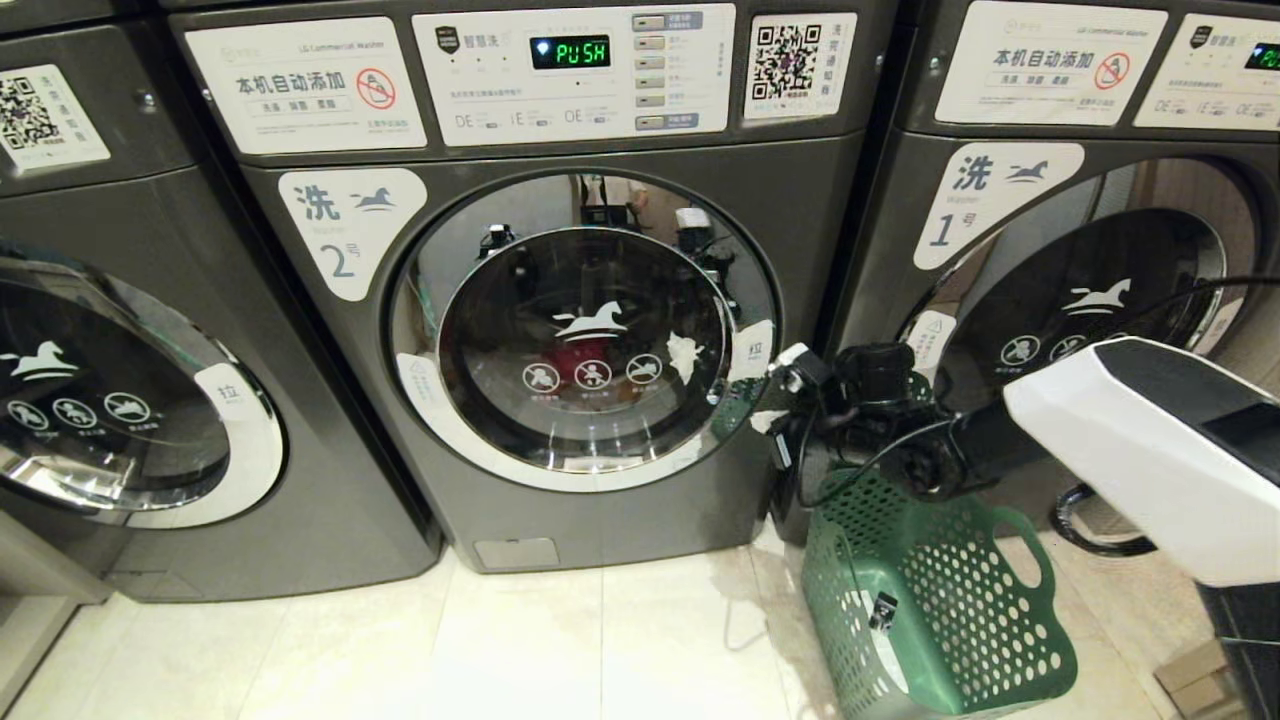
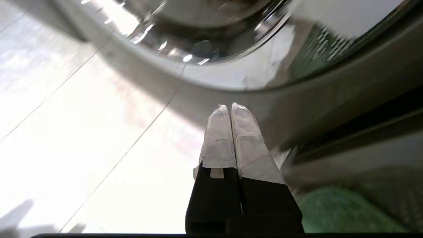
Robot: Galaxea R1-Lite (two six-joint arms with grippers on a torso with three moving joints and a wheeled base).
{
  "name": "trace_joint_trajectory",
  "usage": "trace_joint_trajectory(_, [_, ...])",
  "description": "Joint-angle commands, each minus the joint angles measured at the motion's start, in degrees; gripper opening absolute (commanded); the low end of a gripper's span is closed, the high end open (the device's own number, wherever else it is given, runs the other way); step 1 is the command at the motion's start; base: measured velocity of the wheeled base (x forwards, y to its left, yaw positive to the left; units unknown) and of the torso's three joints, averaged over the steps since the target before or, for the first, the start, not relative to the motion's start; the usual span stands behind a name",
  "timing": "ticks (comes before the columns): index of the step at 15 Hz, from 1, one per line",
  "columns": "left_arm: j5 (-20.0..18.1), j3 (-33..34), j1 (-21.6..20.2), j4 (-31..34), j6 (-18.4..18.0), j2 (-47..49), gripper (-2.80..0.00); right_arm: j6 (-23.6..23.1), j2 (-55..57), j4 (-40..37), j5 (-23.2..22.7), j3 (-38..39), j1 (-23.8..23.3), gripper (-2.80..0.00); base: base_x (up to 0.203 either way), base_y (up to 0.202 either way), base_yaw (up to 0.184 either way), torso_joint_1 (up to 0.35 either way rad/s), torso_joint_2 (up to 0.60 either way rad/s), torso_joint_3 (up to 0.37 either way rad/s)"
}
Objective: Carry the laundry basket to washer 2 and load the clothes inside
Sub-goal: Press the washing machine switch
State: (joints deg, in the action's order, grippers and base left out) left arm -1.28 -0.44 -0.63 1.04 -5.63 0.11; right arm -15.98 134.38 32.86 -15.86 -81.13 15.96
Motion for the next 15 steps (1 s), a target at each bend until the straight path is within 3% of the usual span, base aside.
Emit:
trace_joint_trajectory(1, [0.1, 0.0, 0.0, 0.0, 0.7, 0.0, -2.8, -0.1, -10.3, -2.9, -0.5, 7.4, 0.3, -2.8, 0.0, 0.0, 0.0, 0.0, 0.0, 0.0])
trace_joint_trajectory(5, [0.0, 0.0, 0.0, 0.0, 0.7, 0.0, -2.8, 0.1, -26.0, -10.5, -0.4, 24.5, 1.1, -2.8, 0.0, 0.0, 0.0, 0.0, 0.0, 0.0])
trace_joint_trajectory(13, [-0.1, 0.0, 0.0, 0.0, 0.6, 0.0, -2.8, 5.5, -66.0, -11.5, 8.5, 71.6, -0.7, -2.8, 0.0, 0.0, 0.0, 0.0, 0.0, 0.0])
trace_joint_trajectory(15, [-0.1, 0.0, 0.0, 0.0, 0.6, 0.0, -2.8, 6.1, -73.2, -12.4, 10.0, 79.9, -1.1, -2.8, 0.0, 0.0, 0.0, 0.0, 0.0, 0.0])
